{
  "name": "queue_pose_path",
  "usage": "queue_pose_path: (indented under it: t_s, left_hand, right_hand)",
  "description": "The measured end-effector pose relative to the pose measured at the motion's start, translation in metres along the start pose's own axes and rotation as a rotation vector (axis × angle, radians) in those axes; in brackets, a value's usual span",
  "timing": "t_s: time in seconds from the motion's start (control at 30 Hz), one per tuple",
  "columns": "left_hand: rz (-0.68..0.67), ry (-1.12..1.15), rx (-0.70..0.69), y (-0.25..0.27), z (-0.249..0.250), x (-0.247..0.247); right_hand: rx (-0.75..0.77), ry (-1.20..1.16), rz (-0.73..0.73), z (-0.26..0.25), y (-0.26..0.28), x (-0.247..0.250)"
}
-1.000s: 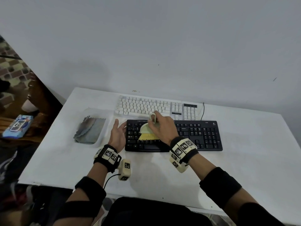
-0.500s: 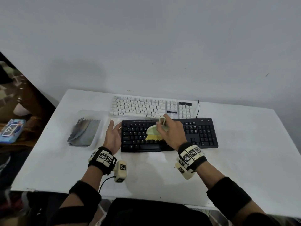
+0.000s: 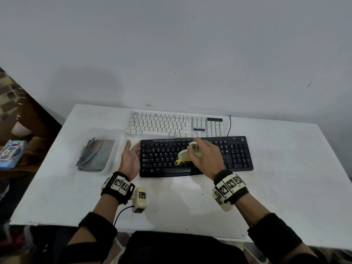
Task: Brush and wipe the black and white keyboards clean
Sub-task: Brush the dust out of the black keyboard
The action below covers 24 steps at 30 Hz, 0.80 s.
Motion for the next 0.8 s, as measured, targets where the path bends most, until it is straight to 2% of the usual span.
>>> queue_pose_path:
  t_s: [0.13, 0.27, 0.37, 0.5, 0.63, 0.8]
  left_hand:
    - [0.011, 0.009, 0.003, 0.0, 0.0, 0.001]
    - [0.002, 0.003, 0.001, -0.002, 0.0, 0.0]
    - [-0.01, 0.001, 0.0, -0.002, -0.001, 0.0]
    - [-0.014, 0.002, -0.003, -0.001, -0.001, 0.001]
    - [0.004, 0.012, -0.004, -0.002, 0.0, 0.001]
    - [0.001, 0.001, -0.007, -0.002, 0.0, 0.001]
  right_hand:
    - [-0.064, -0.083, 0.034, -0.001, 0.0, 0.001]
    - [-0.001, -0.102, -0.009, -0.02, -0.002, -0.011]
    - [0.013, -0.042, -0.02, -0.011, 0.003, -0.005]
    - [-0.077, -0.012, -0.015, 0.024, 0.016, 0.017]
    - [-0.201, -0.063, 0.051, 0.042, 0.019, 0.032]
    - [-0.133, -0.119, -0.012, 0.025, 0.016, 0.017]
Point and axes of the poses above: each hand's wrist, its own y-axis away from the middle knuckle, its own x-axis out of the back of the hand, z = x × y, the point moved 8 cm from there along -y, towards the middle knuckle, and after that the axes turned 1 degree about -z, right-handed, at the moved point
